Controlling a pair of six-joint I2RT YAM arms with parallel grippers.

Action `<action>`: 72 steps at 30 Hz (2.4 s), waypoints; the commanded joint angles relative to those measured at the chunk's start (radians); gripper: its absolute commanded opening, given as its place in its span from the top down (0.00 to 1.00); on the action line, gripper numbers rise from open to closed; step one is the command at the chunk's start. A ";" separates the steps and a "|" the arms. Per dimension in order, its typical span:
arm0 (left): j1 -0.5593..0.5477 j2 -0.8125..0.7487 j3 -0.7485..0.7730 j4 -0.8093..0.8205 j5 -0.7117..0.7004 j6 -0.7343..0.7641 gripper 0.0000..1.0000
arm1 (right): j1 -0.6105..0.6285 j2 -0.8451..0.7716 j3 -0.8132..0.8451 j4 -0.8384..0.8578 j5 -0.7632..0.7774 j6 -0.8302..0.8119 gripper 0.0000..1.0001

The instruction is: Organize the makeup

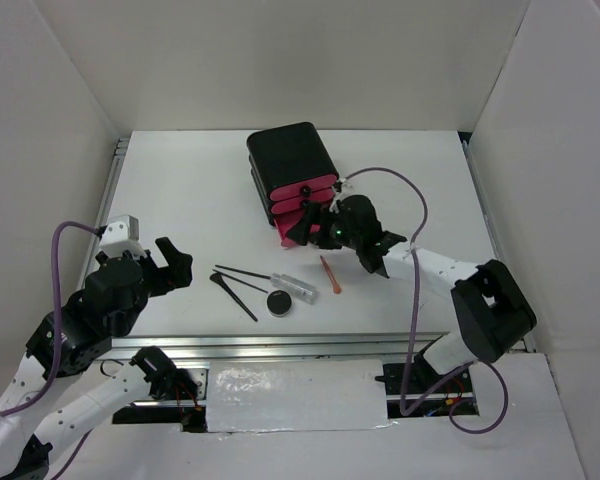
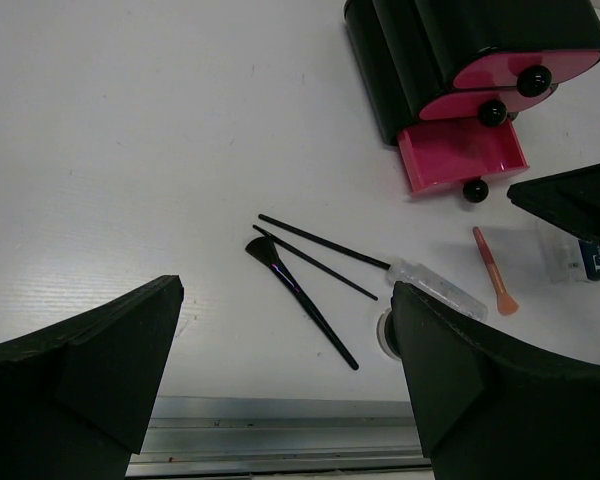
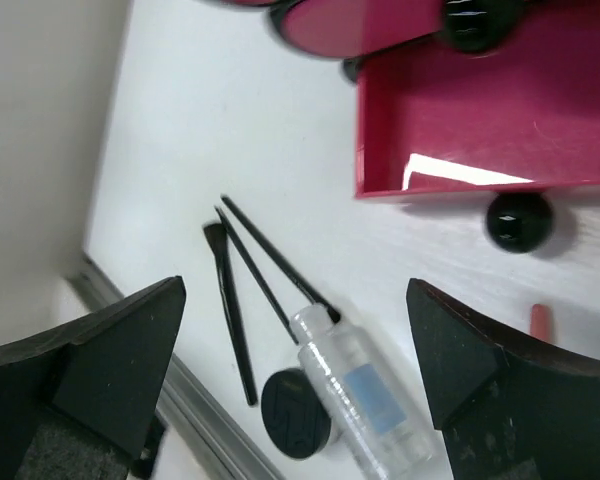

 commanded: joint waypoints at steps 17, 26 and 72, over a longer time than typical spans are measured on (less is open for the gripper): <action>-0.005 -0.034 -0.003 0.025 -0.016 0.011 0.00 | 0.335 0.113 0.259 -0.725 0.395 -0.386 0.30; -0.005 -0.025 -0.004 0.031 -0.007 0.019 0.00 | 0.357 0.157 0.238 -0.694 0.360 -0.386 0.32; -0.006 -0.056 -0.003 0.019 -0.029 0.002 0.00 | 0.206 -0.065 0.195 -0.349 0.803 0.785 0.88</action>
